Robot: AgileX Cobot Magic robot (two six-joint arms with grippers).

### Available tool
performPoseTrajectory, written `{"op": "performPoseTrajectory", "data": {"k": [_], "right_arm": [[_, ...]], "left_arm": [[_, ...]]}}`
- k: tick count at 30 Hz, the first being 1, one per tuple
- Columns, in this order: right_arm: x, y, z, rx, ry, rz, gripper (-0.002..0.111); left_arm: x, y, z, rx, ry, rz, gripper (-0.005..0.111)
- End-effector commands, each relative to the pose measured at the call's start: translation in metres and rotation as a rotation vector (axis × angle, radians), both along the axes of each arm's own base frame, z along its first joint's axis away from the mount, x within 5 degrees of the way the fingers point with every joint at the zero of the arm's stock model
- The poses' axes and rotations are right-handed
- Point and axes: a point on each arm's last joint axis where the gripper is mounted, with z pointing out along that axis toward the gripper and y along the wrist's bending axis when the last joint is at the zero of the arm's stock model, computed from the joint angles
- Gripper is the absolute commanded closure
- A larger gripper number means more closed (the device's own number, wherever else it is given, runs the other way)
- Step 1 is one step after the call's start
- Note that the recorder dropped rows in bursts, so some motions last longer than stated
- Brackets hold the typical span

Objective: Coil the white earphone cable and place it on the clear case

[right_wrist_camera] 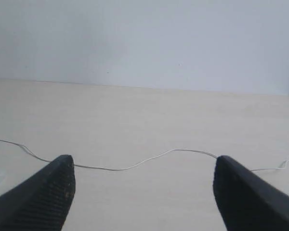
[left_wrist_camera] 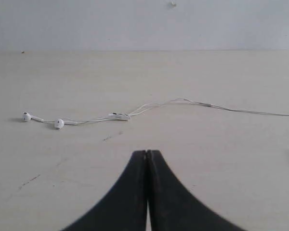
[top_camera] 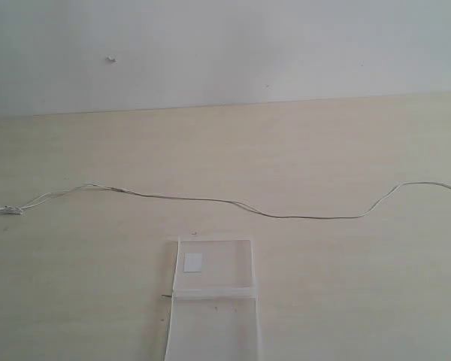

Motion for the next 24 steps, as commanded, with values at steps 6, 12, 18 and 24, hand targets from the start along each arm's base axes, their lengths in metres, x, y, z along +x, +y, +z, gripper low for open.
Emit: {"op": "performPoseTrajectory", "data": {"k": [6,12,18,24], "right_arm": [[0.001,0.001,0.02,-0.076,-0.245,0.008,0.032],[-0.006,0.0,0.05,0.079,-0.541,0.005,0.032],[-0.005,-0.001,0.081,0.062,-0.402,-0.008,0.032],[0.024,0.009,0.097,0.014,-0.046,0.066,0.032]], "left_arm": [[0.0,0.0,0.0,0.004,-0.011,-0.007,0.107],[0.0,0.0,0.0,0.004,-0.011,-0.007,0.107],[0.0,0.0,0.0,0.004,-0.011,-0.007,0.107],[0.0,0.0,0.0,0.004,-0.011,-0.007,0.107]]}}
